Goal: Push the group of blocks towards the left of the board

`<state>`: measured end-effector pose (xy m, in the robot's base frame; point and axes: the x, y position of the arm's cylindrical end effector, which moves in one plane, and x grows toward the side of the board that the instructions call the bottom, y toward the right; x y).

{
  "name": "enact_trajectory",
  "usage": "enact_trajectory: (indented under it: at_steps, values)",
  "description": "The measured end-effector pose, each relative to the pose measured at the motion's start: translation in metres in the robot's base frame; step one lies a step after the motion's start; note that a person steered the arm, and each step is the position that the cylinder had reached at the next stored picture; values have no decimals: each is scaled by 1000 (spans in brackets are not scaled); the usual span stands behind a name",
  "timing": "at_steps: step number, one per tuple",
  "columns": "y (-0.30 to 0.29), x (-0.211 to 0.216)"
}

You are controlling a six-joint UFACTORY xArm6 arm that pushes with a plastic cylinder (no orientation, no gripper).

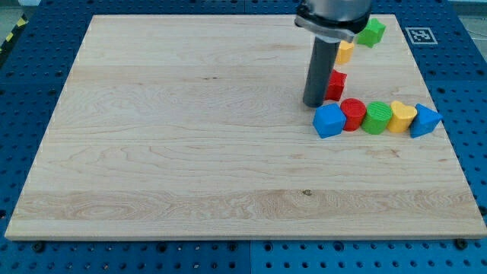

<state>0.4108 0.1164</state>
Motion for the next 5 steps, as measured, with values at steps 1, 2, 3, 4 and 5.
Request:
enact_trajectory:
  at_steps: [1, 2, 3, 4, 5]
  values:
    - [15, -8]
    - [14, 0]
    - [14, 12]
    - [-30, 6]
    - [-73, 0]
